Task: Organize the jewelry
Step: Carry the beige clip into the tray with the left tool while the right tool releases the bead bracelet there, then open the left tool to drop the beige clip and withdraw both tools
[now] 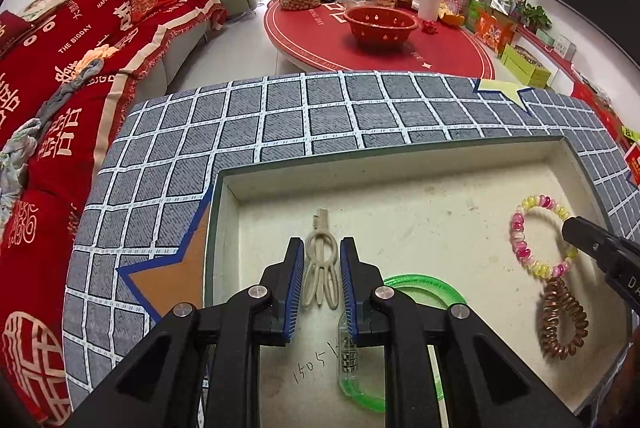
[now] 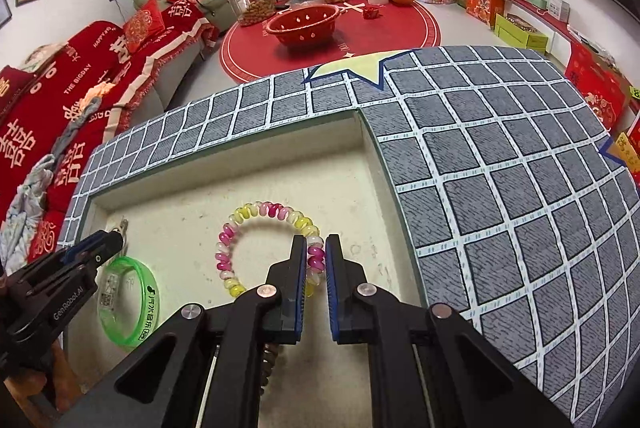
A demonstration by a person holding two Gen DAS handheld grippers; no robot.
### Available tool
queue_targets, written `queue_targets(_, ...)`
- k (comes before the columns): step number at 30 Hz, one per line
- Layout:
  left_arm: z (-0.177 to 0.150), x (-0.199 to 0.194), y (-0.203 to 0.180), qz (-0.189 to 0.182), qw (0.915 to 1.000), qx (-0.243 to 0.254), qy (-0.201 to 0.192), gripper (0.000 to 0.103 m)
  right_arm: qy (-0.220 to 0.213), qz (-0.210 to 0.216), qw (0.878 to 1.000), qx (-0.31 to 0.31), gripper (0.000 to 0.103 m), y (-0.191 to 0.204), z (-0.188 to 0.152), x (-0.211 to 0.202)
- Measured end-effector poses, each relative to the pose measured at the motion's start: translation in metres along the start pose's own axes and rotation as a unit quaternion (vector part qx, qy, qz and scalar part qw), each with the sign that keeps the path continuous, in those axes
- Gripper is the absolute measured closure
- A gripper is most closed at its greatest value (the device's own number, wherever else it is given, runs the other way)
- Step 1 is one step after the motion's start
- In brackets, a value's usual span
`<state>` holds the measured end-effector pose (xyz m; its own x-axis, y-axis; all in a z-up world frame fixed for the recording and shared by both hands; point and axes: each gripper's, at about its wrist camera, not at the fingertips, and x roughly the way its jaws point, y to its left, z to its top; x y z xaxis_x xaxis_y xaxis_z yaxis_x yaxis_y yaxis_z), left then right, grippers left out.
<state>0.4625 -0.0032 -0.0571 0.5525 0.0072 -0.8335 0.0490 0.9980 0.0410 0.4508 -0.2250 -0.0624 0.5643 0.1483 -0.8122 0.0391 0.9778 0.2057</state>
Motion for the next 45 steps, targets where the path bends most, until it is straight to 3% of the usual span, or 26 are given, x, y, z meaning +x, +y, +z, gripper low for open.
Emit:
queue_targets(5,-0.001,-0.005,-0.007,0.019,0.9996,0.015,-0.014,0.071,0.011,0.004,1.0,-0.003,0.09,0.002,-0.002,0.005)
queue_targets(10,0.002,-0.016,-0.007,0.017,0.9993,0.014,-0.031,0.071,0.008,0.033,0.999,-0.006,0.053,0.009,-0.003,-0.003)
queue_targets(11,0.003,-0.019,-0.007,0.018,0.9992,0.013,-0.034,0.071,0.002,0.033,0.999,-0.007,0.05,0.011,-0.003,-0.006)
queue_targets(18,0.0,-0.04,-0.001,0.007,0.9988,0.001,-0.049,0.07,-0.024,0.049,0.998,0.008,0.045,0.012,-0.006,-0.036)
queue_targets(19,-0.002,-0.043,0.0,0.006,0.9987,0.0,-0.05,0.063,-0.024,0.05,0.998,0.006,0.045,0.012,-0.009,-0.042)
queue_targets(20,-0.005,-0.048,0.001,0.005,0.9986,0.0,-0.052,0.027,-0.025,0.05,0.998,0.005,0.045,0.013,-0.01,-0.045)
queue_targets(21,-0.007,-0.054,0.002,0.007,0.9982,-0.003,-0.059,0.002,-0.026,0.051,0.998,0.004,0.045,0.013,-0.012,-0.049)
queue_targets(23,-0.014,-0.073,0.003,0.009,0.9961,-0.006,-0.087,0.001,-0.028,0.055,0.998,0.005,0.045,0.01,-0.017,-0.059)
queue_targets(27,-0.027,-0.099,0.001,0.001,0.9953,0.008,-0.096,0.001,-0.03,0.063,0.998,0.007,0.042,0.009,-0.031,-0.081)
queue_targets(31,-0.049,-0.131,0.003,-0.005,0.9932,0.015,-0.116,0.001,-0.038,0.071,0.997,-0.001,0.023,0.012,-0.048,-0.105)
queue_targets(45,-0.14,-0.211,0.017,-0.026,0.9898,0.02,-0.139,0.0,-0.087,0.07,0.993,-0.043,0.015,0.024,-0.116,-0.192)
